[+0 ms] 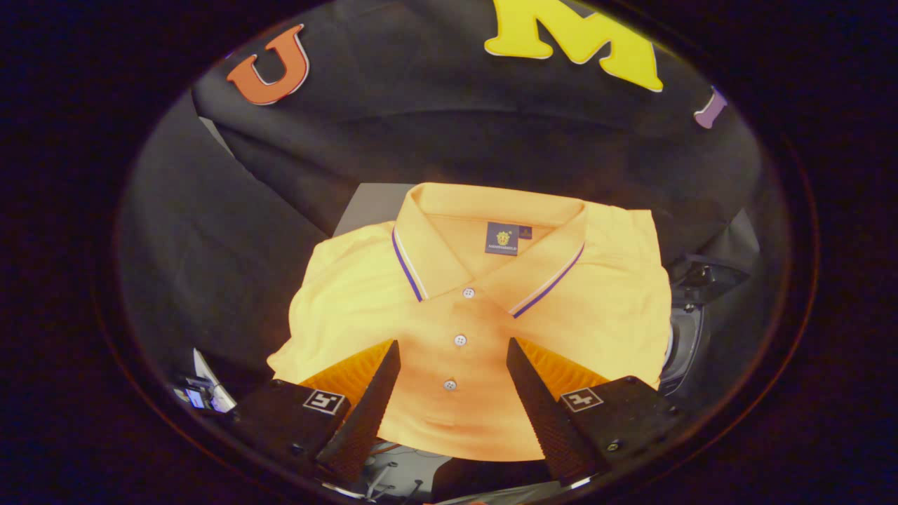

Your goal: Put the clothes into the washing machine and then close the washing machine lid.

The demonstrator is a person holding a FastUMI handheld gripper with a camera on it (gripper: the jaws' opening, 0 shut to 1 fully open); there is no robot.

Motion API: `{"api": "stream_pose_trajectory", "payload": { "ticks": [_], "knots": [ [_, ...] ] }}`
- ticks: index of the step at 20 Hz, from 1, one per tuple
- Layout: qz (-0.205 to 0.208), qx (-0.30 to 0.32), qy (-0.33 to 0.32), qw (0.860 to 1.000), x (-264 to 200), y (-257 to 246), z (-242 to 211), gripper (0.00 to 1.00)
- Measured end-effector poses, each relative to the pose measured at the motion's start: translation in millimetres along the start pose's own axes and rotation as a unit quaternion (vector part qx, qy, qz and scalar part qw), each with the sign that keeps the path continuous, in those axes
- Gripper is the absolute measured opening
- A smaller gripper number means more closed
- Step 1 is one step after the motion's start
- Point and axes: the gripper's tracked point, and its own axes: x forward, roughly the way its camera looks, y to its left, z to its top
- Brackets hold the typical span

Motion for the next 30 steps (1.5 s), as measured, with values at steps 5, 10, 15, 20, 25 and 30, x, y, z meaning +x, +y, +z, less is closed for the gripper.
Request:
{"api": "stream_pose_trajectory", "payload": {
  "ticks": [5, 10, 15, 20, 25, 30],
  "knots": [
    [-0.039, 0.005, 0.039, 0.998, 22, 1, -4, 0.96],
    [-0.050, 0.023, 0.051, 0.997, 27, 4, -6, 0.92],
    [-0.053, 0.030, 0.082, 0.995, 26, 1, -7, 0.91],
    [-0.057, 0.048, 0.083, 0.994, 23, -5, -4, 0.44],
    [-0.030, 0.036, 0.092, 0.995, 25, -10, -4, 0.13],
    [0.017, 0.044, 0.087, 0.995, 16, -10, -1, 0.09]
  ]
}}
